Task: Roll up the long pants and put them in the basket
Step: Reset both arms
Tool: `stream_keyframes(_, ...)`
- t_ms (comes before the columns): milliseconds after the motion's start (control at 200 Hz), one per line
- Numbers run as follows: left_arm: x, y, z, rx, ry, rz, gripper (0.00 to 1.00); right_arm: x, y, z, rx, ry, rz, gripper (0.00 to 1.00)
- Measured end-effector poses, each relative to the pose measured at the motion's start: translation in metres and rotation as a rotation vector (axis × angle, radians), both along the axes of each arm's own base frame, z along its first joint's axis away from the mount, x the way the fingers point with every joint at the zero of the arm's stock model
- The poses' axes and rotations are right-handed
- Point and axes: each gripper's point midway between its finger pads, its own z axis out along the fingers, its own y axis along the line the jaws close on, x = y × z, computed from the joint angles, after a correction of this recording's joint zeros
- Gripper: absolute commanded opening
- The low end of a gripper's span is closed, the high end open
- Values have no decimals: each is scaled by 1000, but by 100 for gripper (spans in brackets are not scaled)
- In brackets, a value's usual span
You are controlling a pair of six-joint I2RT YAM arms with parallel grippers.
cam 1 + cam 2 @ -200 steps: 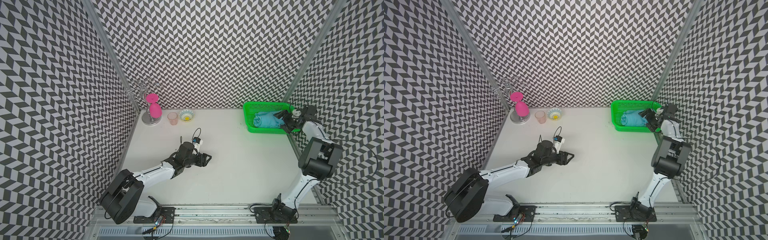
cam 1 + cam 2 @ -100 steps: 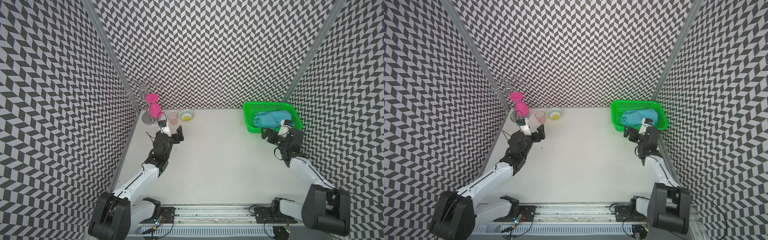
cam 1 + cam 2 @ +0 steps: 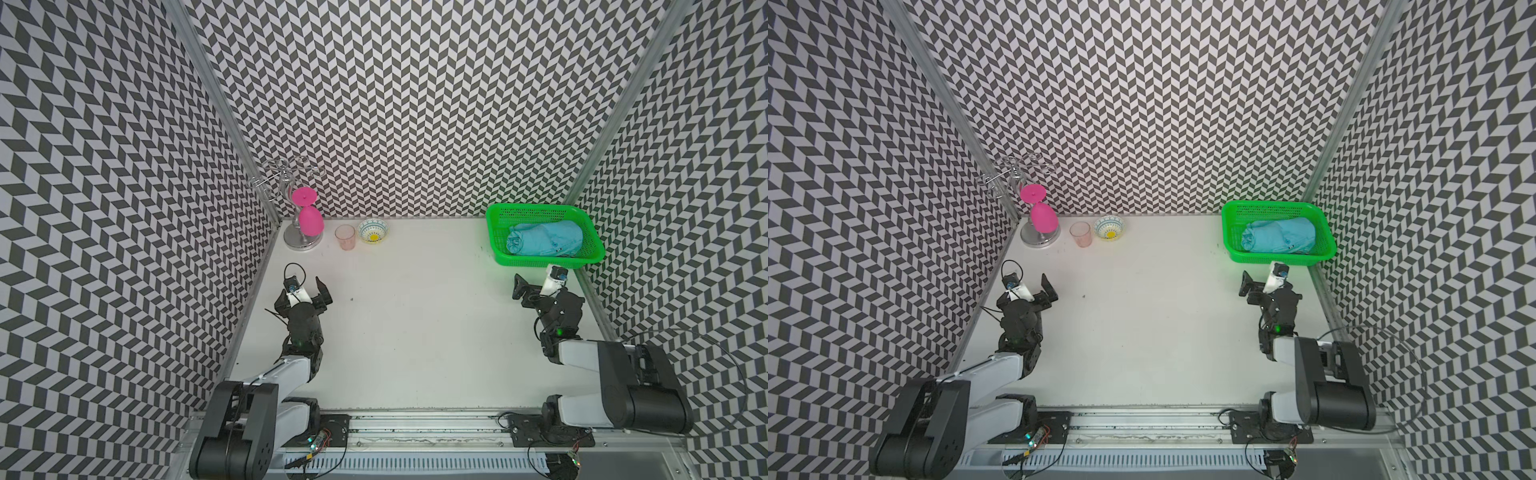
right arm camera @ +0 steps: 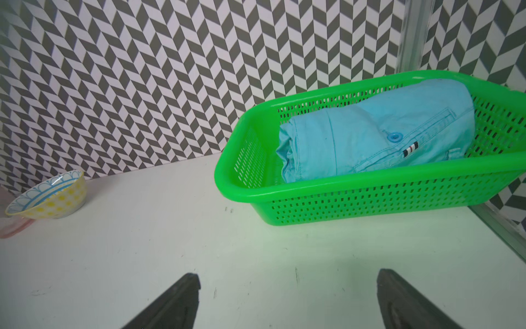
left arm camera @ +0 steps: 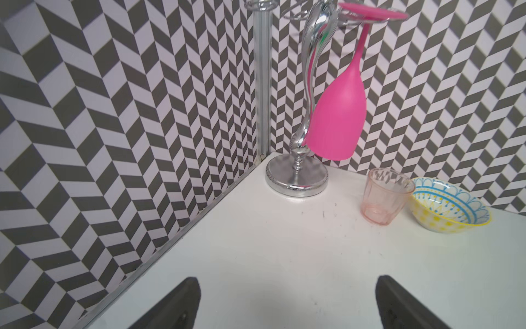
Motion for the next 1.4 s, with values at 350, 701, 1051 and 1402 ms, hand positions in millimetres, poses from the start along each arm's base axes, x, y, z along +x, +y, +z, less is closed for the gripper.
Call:
stream_keyframes(350,15,-8,-9,-25,-57,-135,100,3,28,-1,-93,-71,68,100)
stream_keyframes(701,29,-32,-18,13,-42,-279,100,3,25,14,-112,-137,53,99)
stream_keyframes(1051,40,-50,-19,60,-24,-341,100,3,27,14,-121,-136,52,100)
stream_keyframes(1402,40,-49,-19,72,-18,-340,100,3,26,14,-124,-135,46,100)
